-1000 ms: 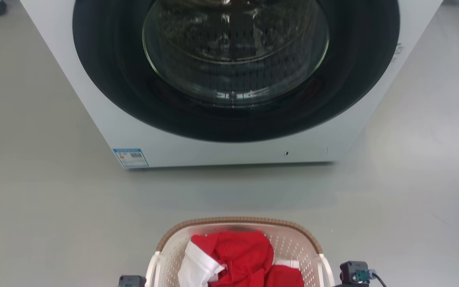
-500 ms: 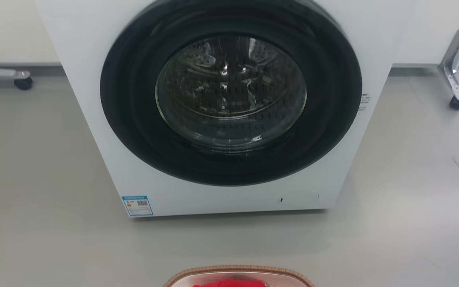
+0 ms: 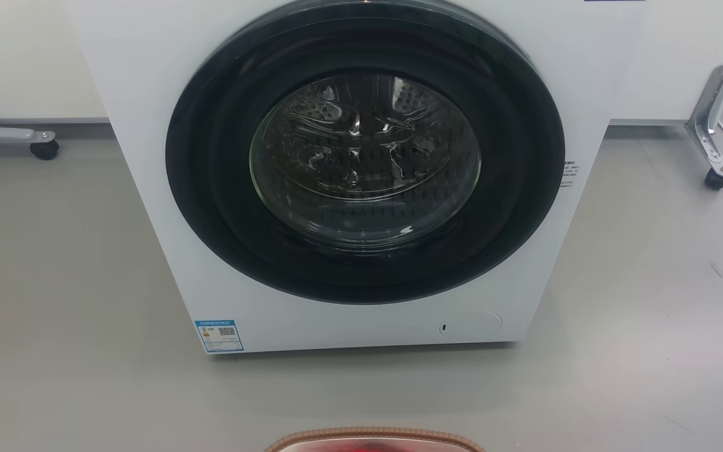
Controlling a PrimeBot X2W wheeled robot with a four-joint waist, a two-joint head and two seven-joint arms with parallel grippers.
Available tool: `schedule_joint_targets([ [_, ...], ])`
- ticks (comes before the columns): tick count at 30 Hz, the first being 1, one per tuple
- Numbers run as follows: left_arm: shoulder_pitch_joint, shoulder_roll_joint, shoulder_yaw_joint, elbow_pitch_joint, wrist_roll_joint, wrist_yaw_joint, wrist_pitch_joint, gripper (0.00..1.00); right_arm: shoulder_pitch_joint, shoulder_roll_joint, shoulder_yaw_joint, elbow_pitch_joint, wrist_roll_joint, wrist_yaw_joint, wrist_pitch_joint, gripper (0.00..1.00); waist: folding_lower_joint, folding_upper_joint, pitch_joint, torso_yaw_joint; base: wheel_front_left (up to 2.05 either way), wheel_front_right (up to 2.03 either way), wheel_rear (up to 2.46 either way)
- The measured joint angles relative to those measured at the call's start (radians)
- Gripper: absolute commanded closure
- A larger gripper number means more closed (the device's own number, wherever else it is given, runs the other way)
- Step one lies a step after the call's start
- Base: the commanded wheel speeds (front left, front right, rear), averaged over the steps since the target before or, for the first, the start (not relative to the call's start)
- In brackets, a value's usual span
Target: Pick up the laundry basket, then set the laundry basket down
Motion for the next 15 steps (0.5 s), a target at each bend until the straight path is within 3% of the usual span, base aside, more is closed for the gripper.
schedule_joint_targets([
  [15,0.000,0.003,-0.009,0.000,-0.010,0.001,0.005,1.00,-0.004,-0.002,0.041,0.002,0.047,-0.008,0.000,1.00,0.0000,0.0001,0.003,-0.002,0.00,0.00,0.00],
])
